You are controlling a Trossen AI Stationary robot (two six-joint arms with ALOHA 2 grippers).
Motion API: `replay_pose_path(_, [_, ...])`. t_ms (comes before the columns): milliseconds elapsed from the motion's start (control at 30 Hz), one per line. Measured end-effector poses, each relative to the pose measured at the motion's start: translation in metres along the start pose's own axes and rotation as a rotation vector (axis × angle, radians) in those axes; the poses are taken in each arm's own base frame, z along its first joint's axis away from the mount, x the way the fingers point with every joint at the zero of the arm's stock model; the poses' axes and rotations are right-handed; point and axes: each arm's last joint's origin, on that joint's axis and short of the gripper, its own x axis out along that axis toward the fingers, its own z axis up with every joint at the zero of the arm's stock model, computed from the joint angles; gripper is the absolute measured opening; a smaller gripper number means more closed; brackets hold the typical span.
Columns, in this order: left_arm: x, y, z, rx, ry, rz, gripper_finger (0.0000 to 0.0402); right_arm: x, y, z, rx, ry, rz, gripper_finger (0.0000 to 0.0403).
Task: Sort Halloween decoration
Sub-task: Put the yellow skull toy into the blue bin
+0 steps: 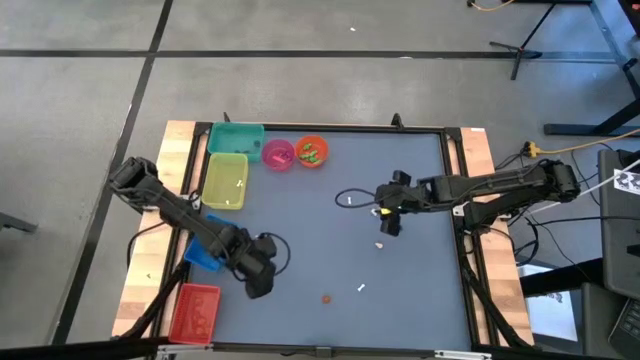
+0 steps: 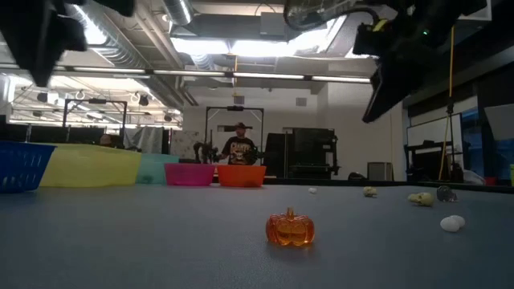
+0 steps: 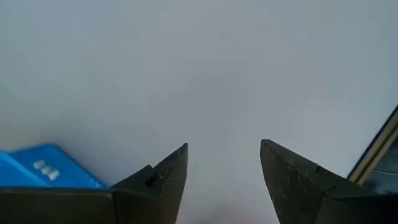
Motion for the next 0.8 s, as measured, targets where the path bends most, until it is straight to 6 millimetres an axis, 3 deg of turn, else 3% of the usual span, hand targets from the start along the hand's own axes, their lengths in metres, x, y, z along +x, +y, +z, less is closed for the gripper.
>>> replay_pose_path(267, [0.001,0.01,0.018,0.045,-0.038,0.009,0.0185,0.019,0.004,-0.001,-0.015,0.057,-0.052,0.0234])
replay_pose_path(567, [0.001,0.014,0.025,0.103,-0.106,0.062,0.0185,0.051,0.011,-0.005,-0.068,0.166,-0.082,0.0234])
replay_pose_path(800, [0.001,0.014,0.026,0.127,-0.106,0.062,0.0185,0.065,-0.007,-0.005,-0.07,0.256,0.14,0.0234])
